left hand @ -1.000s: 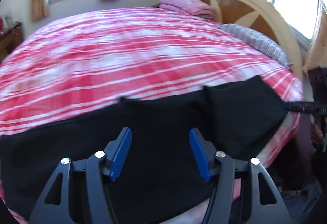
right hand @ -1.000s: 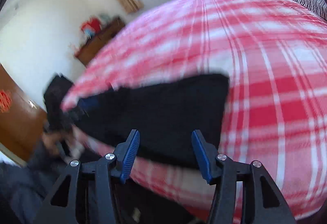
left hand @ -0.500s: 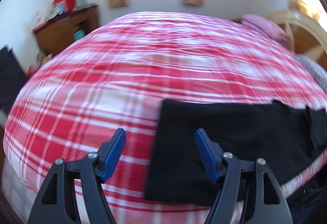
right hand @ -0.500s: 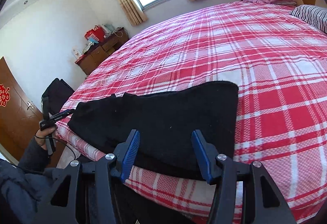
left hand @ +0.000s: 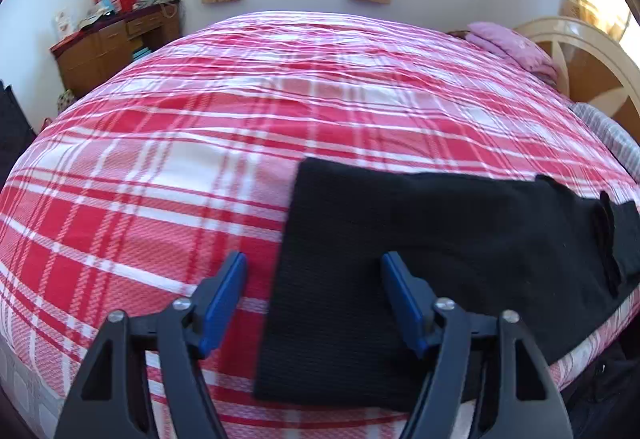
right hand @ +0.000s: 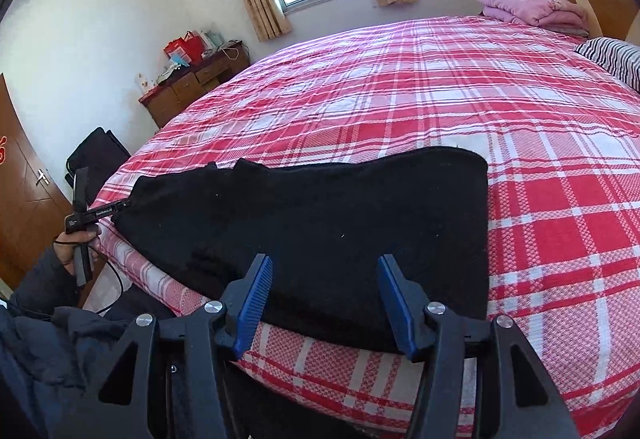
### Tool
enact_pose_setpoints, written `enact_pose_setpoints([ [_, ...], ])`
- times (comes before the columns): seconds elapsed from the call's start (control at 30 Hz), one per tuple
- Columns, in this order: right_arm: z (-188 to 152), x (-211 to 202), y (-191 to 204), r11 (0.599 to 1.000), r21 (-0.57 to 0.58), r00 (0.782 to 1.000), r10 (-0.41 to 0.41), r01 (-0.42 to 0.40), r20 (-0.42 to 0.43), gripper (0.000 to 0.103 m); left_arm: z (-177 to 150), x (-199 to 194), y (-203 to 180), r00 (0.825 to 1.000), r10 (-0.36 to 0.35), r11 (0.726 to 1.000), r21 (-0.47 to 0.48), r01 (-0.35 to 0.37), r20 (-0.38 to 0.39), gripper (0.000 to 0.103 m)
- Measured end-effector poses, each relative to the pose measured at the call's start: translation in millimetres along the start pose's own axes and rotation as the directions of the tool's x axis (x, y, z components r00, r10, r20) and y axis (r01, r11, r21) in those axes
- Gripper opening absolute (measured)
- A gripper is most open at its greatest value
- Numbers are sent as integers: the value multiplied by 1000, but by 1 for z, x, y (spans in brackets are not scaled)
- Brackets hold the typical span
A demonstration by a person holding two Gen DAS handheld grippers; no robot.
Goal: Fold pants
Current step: 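Grasp the end of the folded pants with the left gripper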
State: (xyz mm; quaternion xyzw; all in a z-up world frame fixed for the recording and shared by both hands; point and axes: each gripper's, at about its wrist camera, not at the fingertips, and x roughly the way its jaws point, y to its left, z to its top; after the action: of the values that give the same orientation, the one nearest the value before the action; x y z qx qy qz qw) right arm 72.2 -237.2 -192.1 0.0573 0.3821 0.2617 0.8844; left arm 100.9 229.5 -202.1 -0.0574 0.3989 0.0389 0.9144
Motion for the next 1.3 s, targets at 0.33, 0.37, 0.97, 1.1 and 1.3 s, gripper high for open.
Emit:
enact_pose_setpoints([
  [0.33,-2,3,0,1000,5,1000,-2,2,3,57,-2,7,-5,1000,-19,999,29,19,-3,64],
  [0.37,-3,3,0,1000,4,1000,-3,3,4,57,-3,8,-4,1000,-21,999,33,22,-1,65],
  [0.97,-4,3,0,1000,6,1000,-11,10,23,57,0,-1,-10,999,-34,998,53,34,4,29],
  [1.1,-4,3,0,1000,6,1000,-11,11,22,57,2,-5,-14,1000,-31,998,63,30,5,23],
  [1.3,-4,3,1,1000,1,999,-19,19,29,57,8,-15,-12,997,-73,997,25,73,9,18],
])
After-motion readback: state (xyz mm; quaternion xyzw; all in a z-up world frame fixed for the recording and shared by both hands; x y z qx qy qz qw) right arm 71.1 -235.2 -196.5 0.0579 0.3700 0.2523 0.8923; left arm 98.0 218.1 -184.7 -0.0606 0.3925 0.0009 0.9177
